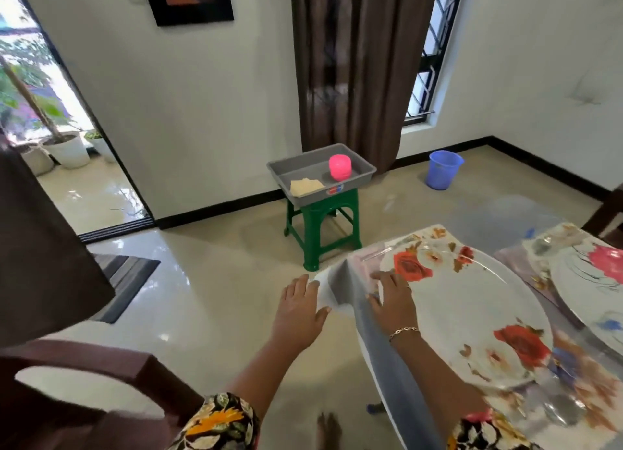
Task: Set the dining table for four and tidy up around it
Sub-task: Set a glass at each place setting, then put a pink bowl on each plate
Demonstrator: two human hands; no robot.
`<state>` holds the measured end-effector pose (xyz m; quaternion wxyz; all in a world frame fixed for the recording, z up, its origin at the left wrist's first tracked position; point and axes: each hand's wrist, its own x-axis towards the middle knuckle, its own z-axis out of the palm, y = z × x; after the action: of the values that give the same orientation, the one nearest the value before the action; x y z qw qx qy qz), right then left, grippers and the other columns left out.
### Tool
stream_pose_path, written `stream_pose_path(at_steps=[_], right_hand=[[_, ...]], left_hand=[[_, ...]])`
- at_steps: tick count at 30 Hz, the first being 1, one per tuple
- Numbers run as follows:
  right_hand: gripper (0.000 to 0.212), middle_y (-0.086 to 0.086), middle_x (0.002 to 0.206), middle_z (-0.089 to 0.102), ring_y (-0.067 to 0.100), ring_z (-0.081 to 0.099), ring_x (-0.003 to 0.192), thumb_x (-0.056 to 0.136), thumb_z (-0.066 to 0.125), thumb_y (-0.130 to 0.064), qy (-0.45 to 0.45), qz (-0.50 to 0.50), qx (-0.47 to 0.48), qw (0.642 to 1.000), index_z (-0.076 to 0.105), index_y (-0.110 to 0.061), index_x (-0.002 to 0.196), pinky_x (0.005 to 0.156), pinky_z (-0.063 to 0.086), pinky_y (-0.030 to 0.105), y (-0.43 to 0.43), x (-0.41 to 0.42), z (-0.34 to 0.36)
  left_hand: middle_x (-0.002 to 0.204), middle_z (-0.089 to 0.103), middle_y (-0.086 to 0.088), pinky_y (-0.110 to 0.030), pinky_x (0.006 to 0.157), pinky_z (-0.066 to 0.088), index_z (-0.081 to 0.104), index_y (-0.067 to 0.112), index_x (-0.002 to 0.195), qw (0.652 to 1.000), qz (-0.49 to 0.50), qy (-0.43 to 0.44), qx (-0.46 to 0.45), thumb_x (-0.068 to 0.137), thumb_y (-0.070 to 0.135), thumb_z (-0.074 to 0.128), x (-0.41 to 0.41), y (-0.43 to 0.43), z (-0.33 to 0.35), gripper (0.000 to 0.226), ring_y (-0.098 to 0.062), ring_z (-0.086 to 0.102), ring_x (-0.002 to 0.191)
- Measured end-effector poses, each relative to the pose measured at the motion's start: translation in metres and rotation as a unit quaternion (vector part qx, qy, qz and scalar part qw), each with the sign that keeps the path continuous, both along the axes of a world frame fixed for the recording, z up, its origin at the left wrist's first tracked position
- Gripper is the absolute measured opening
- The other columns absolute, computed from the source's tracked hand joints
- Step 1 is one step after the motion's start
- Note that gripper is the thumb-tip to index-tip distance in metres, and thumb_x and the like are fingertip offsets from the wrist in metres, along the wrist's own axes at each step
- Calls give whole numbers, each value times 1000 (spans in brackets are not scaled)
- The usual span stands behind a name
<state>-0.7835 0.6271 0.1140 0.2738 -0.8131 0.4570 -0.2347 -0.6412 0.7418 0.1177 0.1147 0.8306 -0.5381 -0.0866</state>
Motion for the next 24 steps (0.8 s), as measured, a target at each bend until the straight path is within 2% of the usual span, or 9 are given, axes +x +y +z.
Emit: stream_pose_path(at_steps=[4,7,13,19,24], right_hand=[[36,15,117,56,31,50,111,78,61,0,-27,-9,12,1000,59,-4,114,97,38,34,-52,58,8],[36,15,120,51,32,49,109,80,57,-2,-9,2,28,1000,56,-4,117,94,39,37,-84,100,13],[35,13,124,49,28,48,110,84,56,-8,23,-10,37,999,54,-8,119,93,38,30,-140,170,13],[34,12,121,51,29,49,110,84,59,-8,6,-57,67,996,57,-9,118,88,41,32,-204,242,-4],[33,13,121,51,31,50,110,84,61,-8,7,-113,103,988,58,-9,117,90,42,34,-263,310,-20]], left_hand=[[156,17,-7,-32,117,12,24,15,146,999,-3,6,41,98,41,39,58,-52,5,57,-23,15,143],[154,21,-7,-30,115,13,26,14,144,998,-7,-2,58,97,42,39,99,-89,10,56,-22,18,142],[150,29,-6,-28,113,17,31,14,141,999,-10,8,53,97,41,40,170,-152,7,52,-21,24,138],[150,29,-5,-30,114,19,32,14,141,995,-20,45,85,97,39,42,251,-223,-14,52,-22,25,139],[147,33,-5,-31,113,23,33,13,141,991,-57,57,110,97,38,42,337,-294,-26,51,-22,28,137]])
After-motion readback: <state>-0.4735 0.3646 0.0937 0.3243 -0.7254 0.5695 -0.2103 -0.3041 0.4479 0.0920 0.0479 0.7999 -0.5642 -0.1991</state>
